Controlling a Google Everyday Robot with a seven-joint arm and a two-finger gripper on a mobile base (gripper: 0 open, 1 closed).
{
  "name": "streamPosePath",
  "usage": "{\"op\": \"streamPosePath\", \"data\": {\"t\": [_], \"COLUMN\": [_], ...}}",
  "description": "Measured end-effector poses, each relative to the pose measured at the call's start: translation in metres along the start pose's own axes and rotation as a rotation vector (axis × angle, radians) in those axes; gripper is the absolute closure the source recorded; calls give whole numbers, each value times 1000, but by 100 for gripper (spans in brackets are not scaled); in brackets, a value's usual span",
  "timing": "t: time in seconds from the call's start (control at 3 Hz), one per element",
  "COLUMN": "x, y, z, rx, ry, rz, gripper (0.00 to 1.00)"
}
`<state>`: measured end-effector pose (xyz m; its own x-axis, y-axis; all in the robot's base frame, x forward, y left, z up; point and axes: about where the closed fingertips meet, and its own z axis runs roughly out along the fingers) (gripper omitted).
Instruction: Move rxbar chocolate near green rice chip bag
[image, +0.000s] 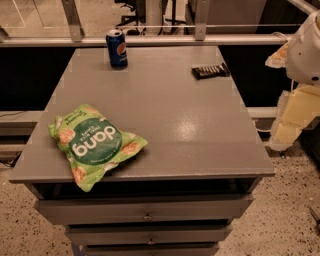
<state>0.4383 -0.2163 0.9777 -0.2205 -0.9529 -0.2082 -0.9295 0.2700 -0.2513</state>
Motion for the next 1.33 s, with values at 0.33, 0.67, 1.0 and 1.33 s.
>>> {"op": "streamPosePath", "data": {"t": [0.33,0.67,1.0,1.33], "x": [0,5,12,8], "y": [-5,-34,-80,-143], "z": [0,19,41,71], "rx": [14,29,57,93], "ry": [-19,-69,-167,-307], "rz": [-2,10,52,112], "gripper": [0,0,0,0]}}
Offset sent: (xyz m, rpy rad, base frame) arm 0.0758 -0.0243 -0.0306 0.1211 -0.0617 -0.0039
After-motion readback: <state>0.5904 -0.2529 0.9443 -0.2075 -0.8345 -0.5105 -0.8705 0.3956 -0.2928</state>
